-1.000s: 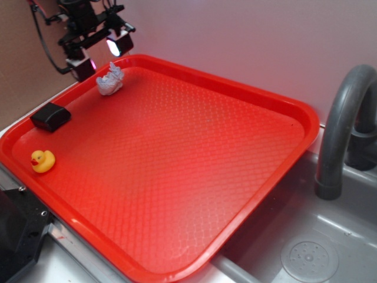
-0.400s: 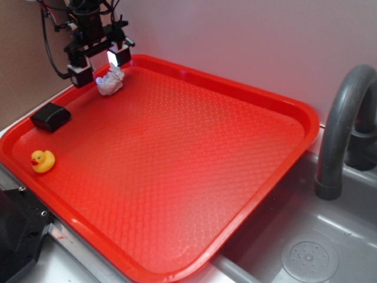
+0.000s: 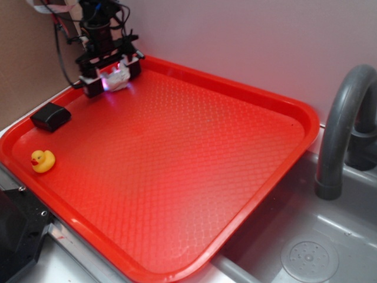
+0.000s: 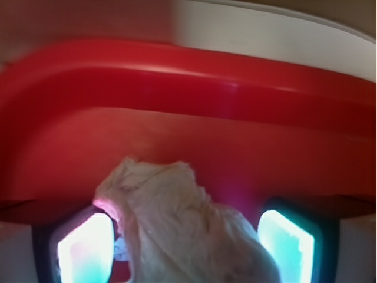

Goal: Grab the white paper.

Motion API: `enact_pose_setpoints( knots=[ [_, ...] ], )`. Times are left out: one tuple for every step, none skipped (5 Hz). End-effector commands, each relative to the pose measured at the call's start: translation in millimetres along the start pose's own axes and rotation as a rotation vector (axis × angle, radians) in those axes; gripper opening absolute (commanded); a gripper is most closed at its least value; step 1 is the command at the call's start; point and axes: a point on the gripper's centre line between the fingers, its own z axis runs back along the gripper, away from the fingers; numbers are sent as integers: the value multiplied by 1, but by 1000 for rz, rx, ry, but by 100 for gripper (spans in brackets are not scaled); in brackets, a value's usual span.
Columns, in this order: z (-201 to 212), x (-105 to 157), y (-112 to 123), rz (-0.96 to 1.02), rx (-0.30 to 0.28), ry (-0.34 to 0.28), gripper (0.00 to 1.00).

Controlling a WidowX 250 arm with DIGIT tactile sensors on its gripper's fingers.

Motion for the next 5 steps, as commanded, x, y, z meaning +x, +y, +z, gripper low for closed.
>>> enact_pose_setpoints(
  knots=[
    [18, -18, 6, -86, -41, -6, 0],
    [70, -47, 22, -206, -114, -12, 0],
    [119, -81, 45, -434, -305, 7, 0],
    [168, -118, 76, -674, -422, -33, 0],
    [220, -149, 86, -915, -497, -8, 0]
  ],
)
